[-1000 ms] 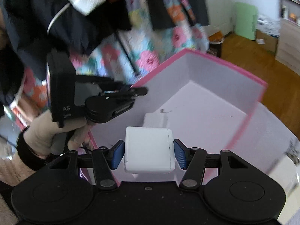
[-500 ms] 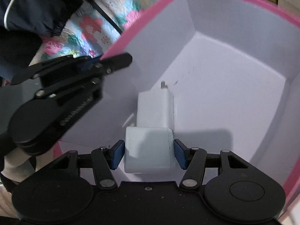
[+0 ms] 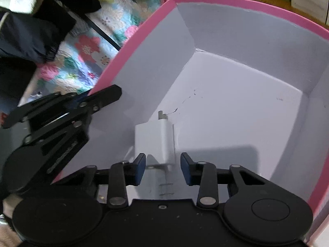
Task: Organize rigid objects
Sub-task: 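Carry the square charger into the pink box and release it, then return the right gripper to the table and grasp the cream TCL remote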
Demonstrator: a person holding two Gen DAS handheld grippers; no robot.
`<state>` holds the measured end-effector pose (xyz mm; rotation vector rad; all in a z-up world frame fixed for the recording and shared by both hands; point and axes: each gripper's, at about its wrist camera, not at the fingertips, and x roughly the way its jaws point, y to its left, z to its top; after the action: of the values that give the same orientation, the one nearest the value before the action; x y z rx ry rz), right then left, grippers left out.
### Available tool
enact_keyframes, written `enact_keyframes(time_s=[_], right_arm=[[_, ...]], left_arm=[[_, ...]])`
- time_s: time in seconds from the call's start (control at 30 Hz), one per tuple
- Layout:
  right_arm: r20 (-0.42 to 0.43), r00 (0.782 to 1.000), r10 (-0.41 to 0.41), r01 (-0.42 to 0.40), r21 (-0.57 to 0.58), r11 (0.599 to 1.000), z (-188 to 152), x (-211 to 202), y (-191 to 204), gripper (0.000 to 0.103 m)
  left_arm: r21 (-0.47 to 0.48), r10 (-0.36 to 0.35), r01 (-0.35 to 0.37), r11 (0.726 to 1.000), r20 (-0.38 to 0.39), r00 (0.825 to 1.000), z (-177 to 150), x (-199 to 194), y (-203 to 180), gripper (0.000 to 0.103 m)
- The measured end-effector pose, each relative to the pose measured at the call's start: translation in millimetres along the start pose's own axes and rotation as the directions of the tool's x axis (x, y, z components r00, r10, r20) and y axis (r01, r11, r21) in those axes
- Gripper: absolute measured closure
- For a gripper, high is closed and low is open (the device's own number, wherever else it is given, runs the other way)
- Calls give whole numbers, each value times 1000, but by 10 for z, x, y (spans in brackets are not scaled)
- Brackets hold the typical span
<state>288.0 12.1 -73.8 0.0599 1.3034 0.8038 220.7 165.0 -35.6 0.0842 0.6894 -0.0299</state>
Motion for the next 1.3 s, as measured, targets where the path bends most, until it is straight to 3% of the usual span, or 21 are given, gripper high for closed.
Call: enact_keyframes(time_s=[0.17, 0.3, 0.53, 0.63, 0.8, 0.93, 1.03, 1.17, 1.3], right_arm=[[-73, 997, 27, -34, -95, 995, 6, 80, 112, 62], [-74, 985, 157, -164, -85, 983, -69, -10, 90, 63], [74, 985, 154, -143, -134, 981, -309, -655, 117, 62], [192, 970, 147, -121, -139, 983, -525, -1133, 66, 61], [285, 957, 53, -38, -58, 998, -1004, -1653, -173, 61], [291, 955, -51, 49, 13, 999, -1372, -1955, -381, 60], [281, 952, -121, 118, 29, 993, -1644, -2061, -547, 52], [214, 958, -189, 193, 1, 981, -1881, -2000, -679, 50], [108, 951, -289, 301, -129, 945, -2024, -1781, -732, 50]], left_arm=[[2, 2, -2, 1000, 0, 1000, -21, -9, -31, 101], [-5, -6, 5, 1000, -4, 1000, -27, -8, -22, 101], [20, 10, -10, 1000, -5, 1000, -27, -3, -55, 100], [21, 11, -11, 1000, -5, 1000, -27, -3, -57, 100], [31, 15, -15, 999, -4, 1000, -26, -10, -75, 100], [34, 20, -20, 999, 1, 1000, -34, -21, -96, 100], [34, 19, -19, 999, 1, 1000, -30, -22, -96, 100], [43, 23, -23, 999, 1, 1000, -23, -28, -106, 100], [56, 32, -32, 998, -2, 999, -24, -32, -128, 100]])
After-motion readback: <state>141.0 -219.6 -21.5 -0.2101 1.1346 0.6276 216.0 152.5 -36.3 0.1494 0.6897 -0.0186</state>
